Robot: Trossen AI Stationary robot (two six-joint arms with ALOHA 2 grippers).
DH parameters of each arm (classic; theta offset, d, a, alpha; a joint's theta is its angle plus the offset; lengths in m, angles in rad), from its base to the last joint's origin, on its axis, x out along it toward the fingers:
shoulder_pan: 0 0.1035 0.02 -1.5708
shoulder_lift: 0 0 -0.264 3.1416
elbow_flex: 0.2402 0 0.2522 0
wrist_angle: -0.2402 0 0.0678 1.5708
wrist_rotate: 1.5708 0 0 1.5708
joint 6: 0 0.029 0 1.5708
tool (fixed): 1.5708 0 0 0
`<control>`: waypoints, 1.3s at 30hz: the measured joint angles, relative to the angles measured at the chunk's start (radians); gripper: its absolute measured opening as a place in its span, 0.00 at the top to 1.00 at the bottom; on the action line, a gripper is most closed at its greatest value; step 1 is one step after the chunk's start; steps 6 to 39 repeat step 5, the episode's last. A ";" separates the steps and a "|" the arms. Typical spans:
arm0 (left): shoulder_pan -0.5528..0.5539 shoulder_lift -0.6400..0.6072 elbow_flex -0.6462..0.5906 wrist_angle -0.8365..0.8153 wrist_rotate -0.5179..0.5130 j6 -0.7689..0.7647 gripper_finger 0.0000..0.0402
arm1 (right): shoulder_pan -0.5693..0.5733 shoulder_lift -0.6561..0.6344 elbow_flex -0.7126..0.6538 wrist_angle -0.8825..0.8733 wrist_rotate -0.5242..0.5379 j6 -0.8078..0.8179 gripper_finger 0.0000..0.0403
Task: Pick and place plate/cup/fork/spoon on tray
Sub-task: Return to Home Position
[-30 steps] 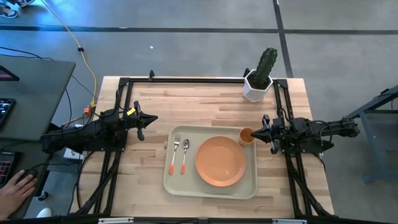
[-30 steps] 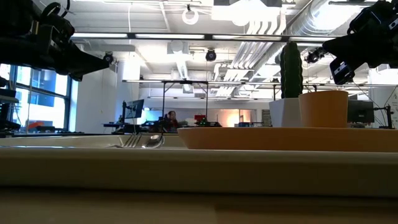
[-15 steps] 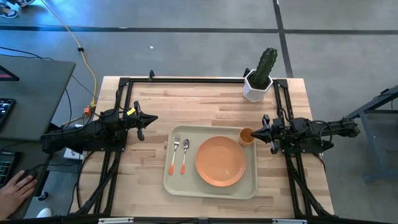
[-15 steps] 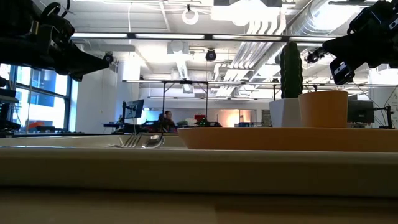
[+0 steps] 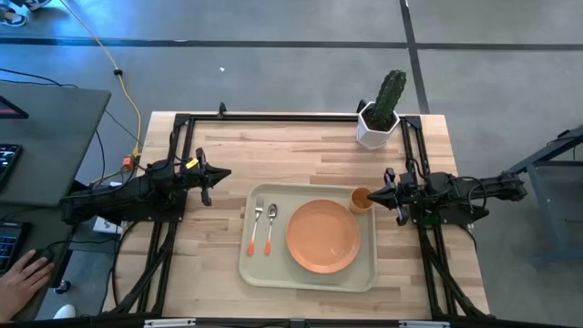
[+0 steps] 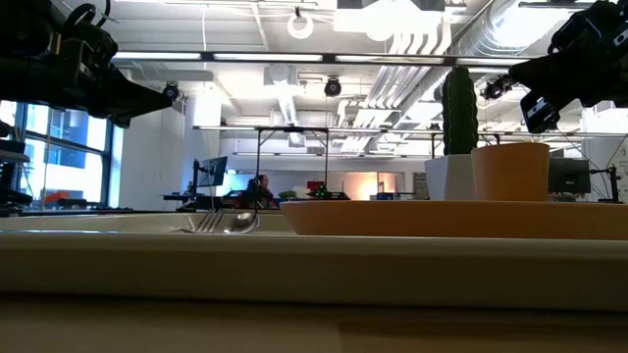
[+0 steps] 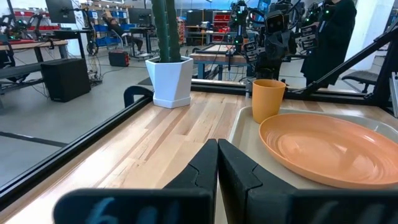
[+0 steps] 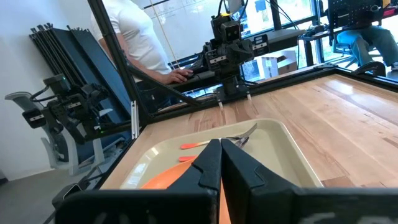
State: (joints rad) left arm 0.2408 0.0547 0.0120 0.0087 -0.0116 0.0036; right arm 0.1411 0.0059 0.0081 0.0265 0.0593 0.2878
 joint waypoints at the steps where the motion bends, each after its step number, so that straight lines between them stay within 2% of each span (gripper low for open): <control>1: 0.000 0.000 0.000 0.000 0.000 0.000 0.99 | 0.000 0.000 0.000 0.000 0.000 0.000 1.00; 39: 0.000 0.000 0.000 0.000 0.000 0.000 0.99 | 0.000 0.000 0.000 0.000 0.000 0.000 1.00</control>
